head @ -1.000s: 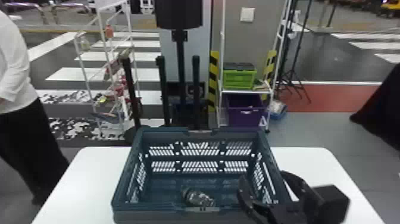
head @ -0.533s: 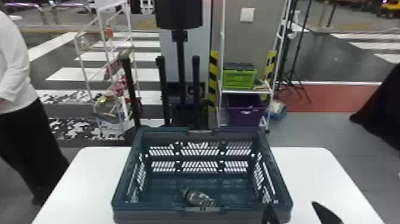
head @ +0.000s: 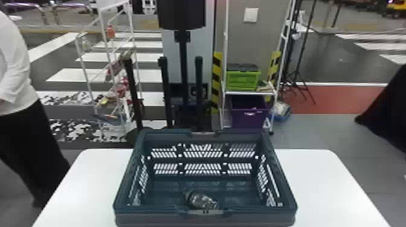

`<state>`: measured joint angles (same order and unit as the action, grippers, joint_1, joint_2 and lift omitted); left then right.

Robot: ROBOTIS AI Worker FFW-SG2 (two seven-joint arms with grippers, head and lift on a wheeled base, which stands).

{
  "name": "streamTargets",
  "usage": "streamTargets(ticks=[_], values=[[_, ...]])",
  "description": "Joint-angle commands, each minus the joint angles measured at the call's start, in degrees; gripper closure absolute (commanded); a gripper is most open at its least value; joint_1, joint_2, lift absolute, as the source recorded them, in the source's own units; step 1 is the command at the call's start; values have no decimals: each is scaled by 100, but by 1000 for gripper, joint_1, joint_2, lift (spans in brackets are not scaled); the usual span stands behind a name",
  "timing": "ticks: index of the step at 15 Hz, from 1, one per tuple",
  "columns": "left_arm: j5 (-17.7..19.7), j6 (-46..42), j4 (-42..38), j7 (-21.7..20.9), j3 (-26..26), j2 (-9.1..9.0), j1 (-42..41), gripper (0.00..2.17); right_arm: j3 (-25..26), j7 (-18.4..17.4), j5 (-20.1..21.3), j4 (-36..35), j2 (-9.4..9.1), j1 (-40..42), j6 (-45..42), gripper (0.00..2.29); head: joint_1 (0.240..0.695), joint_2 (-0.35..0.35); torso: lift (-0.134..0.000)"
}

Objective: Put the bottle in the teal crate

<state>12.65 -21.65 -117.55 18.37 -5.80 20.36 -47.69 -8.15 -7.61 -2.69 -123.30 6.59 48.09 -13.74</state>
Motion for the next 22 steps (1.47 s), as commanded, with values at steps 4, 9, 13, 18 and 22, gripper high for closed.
streamTargets(ticks=[4, 9, 13, 18, 22], values=[[-9, 0, -14, 0, 0, 3, -30, 134, 76, 41, -47, 227, 0, 78, -510, 93, 499, 0, 0], [-9, 0, 4, -9, 0, 3, -30, 130, 76, 85, -47, 210, 9, 87, -422, 93, 499, 0, 0], [-9, 17, 12, -9, 0, 3, -30, 134, 85, 85, -47, 210, 18, 78, -352, 93, 499, 0, 0], [-9, 70, -5, 0, -9, 11, -21, 134, 147, 111, -135, 210, 35, 69, -335, 97, 499, 0, 0], [-9, 175, -5, 0, -26, 3, 5, 134, 147, 129, -135, 201, 35, 69, -299, 97, 499, 0, 0]])
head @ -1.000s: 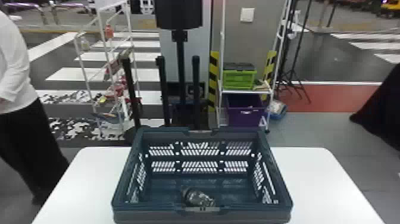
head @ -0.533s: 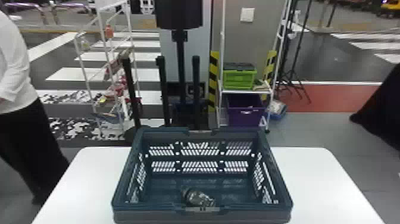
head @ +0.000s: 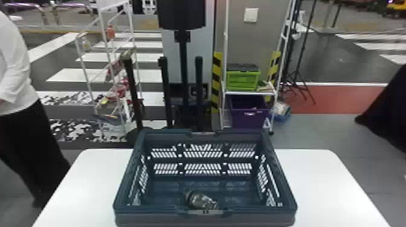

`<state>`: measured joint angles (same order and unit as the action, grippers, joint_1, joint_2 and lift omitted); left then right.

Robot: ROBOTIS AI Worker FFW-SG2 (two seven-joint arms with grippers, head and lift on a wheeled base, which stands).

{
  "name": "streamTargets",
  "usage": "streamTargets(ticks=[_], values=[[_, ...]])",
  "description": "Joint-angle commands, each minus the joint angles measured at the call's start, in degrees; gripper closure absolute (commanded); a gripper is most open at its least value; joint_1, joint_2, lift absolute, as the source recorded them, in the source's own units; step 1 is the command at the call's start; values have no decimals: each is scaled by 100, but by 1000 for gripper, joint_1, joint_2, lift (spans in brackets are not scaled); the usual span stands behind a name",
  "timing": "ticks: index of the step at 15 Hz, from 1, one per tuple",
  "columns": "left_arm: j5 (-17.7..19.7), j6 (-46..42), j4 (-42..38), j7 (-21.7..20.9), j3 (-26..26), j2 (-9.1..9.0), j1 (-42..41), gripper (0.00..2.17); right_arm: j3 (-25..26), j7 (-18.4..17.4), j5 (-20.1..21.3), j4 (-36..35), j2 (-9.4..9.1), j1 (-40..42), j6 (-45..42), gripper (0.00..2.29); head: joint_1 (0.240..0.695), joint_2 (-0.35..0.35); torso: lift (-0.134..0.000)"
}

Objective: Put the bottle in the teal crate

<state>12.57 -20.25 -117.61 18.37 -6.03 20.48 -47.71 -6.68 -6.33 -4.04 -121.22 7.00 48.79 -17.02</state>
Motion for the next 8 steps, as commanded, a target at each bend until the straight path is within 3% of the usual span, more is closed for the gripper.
streamTargets(ticks=[1, 8], values=[[0, 35, 2, 0, -3, 0, 16, 134, 0, 9, 0, -16, 4, -10, 46, 97, 499, 0, 0], [0, 35, 2, 0, -12, 0, 34, 134, 0, 35, -36, -16, 4, -10, 46, 97, 499, 0, 0]])
